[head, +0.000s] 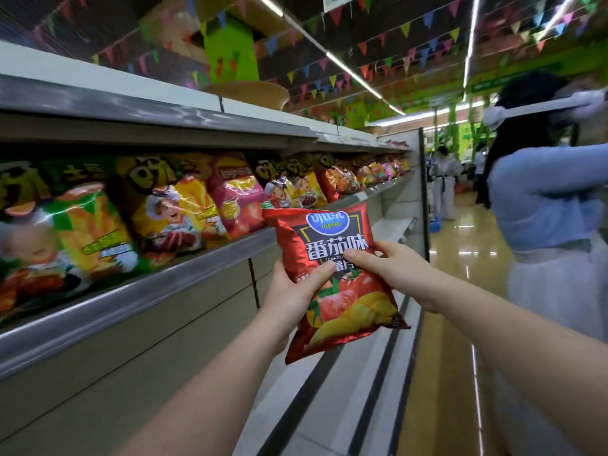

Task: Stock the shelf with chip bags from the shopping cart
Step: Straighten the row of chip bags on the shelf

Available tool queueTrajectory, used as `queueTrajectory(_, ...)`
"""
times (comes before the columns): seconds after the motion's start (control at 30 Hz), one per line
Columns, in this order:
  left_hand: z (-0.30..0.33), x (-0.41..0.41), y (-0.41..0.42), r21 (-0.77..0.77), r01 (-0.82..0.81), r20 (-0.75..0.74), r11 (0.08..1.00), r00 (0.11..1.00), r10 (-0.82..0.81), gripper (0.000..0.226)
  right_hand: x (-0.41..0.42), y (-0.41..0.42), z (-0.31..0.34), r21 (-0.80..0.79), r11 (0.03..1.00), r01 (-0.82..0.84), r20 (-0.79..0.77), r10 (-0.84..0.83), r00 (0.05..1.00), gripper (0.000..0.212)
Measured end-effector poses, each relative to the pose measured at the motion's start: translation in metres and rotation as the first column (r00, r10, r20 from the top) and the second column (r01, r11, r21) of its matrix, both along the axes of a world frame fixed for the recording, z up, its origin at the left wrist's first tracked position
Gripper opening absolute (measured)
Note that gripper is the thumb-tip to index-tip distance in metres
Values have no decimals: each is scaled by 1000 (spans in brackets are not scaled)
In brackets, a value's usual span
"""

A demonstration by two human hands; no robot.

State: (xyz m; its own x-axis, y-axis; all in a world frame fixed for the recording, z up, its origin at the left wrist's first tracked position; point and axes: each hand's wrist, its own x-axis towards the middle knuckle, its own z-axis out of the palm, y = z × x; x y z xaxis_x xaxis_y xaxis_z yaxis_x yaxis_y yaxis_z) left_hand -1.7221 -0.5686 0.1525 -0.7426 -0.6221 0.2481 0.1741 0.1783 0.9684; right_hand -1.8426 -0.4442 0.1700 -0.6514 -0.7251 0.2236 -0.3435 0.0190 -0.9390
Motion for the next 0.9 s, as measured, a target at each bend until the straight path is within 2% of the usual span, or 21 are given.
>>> queueTrajectory(0.13, -1, -65, -16, -23, 1, 11, 1000, 1000, -1, 75, -53, -12, -4, -99, 991, 91, -4, -92, 996, 41)
queueTrajectory(0.37, 1, -182, -58, -16, 76, -55, 997, 996, -76, 54, -155, -49, 2, -158, 973, 167, -18, -172, 985, 33)
queueTrajectory(0.57, 19, -272, -93, -28, 98, -65, 995, 993, -99, 55, -240, -87, 17, -146, 962, 229, -10, -233, 972, 47)
queueTrajectory(0.77, 26, -349, -112, -7, 56, -39, 998, 998, -56, 67, -320, -109, 21, -144, 968, 208, 1, -210, 978, 43)
queueTrajectory(0.9, 26, -405, -121, 1, 48, -28, 999, 998, -48, 63, -386, -124, 19, -135, 966, 222, -14, -226, 974, 47)
